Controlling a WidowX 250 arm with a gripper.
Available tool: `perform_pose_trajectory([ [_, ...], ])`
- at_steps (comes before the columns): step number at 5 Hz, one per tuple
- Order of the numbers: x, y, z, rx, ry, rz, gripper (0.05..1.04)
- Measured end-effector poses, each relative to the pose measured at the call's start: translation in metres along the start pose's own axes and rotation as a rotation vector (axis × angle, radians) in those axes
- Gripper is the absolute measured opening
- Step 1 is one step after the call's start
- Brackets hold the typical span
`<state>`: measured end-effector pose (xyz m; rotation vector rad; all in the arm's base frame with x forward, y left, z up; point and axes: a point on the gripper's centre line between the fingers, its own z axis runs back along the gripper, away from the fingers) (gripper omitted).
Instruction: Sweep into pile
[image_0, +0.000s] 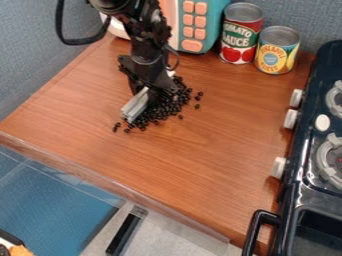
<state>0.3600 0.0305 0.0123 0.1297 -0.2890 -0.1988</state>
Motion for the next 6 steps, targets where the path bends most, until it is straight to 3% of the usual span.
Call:
perform_pose_trajectory([
  [6,0.004,-0.064,0.011,-0.096,0.009,0.003,0.382],
])
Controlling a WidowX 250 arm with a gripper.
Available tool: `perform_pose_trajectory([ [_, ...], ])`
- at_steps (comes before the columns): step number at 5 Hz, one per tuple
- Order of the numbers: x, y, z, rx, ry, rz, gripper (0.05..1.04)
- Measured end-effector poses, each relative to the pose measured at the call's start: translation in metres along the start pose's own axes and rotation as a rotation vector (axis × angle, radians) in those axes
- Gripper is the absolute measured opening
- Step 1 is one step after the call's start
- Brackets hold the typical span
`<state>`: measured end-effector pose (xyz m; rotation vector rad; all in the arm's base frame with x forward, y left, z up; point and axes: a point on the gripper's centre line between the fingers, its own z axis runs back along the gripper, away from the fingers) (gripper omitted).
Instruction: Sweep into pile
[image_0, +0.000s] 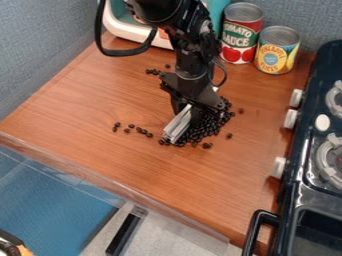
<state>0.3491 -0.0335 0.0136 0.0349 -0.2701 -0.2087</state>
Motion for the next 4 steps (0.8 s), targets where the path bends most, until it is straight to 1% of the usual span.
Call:
perform_pose_trajectory([
  [1,0.001,-0.010,0.004,-0.010,-0.005,-0.005,0.382],
  [2,0.013,-0.003,0.026,0.008,-0.076,-0.001,0.382],
  [3,0.022,0.024,0.051,0.057,-0.154,0.049,0.382],
  [4,0.026,0.054,0.070,0.122,-0.216,0.092,0.382],
])
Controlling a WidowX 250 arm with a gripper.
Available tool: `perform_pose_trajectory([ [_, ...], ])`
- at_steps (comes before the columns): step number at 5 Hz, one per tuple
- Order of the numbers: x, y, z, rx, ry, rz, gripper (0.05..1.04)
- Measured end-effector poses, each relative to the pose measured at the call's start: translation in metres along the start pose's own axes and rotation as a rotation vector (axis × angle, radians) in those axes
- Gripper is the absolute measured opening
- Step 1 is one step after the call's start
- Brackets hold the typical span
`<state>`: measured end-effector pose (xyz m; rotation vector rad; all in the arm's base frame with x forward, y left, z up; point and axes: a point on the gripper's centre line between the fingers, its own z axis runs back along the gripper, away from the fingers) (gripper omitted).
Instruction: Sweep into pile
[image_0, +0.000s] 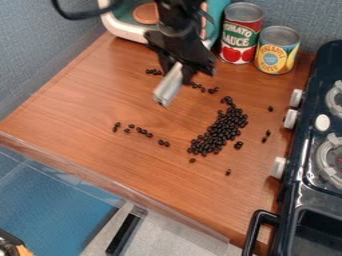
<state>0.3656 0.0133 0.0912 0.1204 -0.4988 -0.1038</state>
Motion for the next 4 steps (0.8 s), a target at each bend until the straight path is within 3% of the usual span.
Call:
perform_pose_trajectory([
  [1,-0.008,0.033,-0.013,0.093,0.021,0.019,0.382],
  [2,-0.027,0.065,-0.043,0.199,0.114,-0.008,0.382],
  [3,-0.036,0.089,-0.056,0.239,0.156,-0.001,0.382],
  [4,-0.035,0.106,-0.065,0.241,0.195,0.025,0.382],
])
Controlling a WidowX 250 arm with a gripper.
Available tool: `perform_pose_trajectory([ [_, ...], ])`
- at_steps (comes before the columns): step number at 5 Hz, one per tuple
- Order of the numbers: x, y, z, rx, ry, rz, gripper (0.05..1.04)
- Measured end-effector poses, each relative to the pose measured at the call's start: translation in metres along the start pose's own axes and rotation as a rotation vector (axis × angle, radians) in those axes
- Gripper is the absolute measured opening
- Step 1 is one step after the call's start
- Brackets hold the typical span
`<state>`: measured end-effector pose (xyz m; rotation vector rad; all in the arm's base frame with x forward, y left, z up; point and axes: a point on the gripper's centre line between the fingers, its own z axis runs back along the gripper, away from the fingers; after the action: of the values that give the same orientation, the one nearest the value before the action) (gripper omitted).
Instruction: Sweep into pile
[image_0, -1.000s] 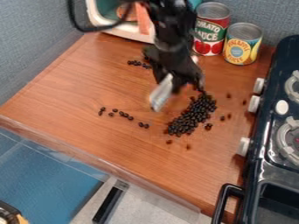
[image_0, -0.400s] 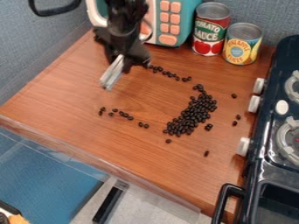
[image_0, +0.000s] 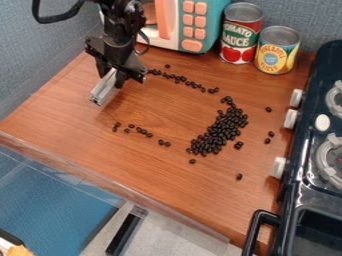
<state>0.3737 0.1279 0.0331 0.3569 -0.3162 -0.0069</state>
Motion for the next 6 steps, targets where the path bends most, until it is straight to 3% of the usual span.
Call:
perform_pose_trajectory([
  [1,0.004,0.010,-0.005,-0.016,0.031,0.012,0.382],
  [2,0.012,0.008,-0.006,-0.079,0.050,-0.039,0.382],
  [4,0.023,-0.009,-0.013,-0.222,0.010,-0.300,0.382],
  [6,0.027,-0.007,-0.020,-0.173,0.000,-0.350,0.382],
])
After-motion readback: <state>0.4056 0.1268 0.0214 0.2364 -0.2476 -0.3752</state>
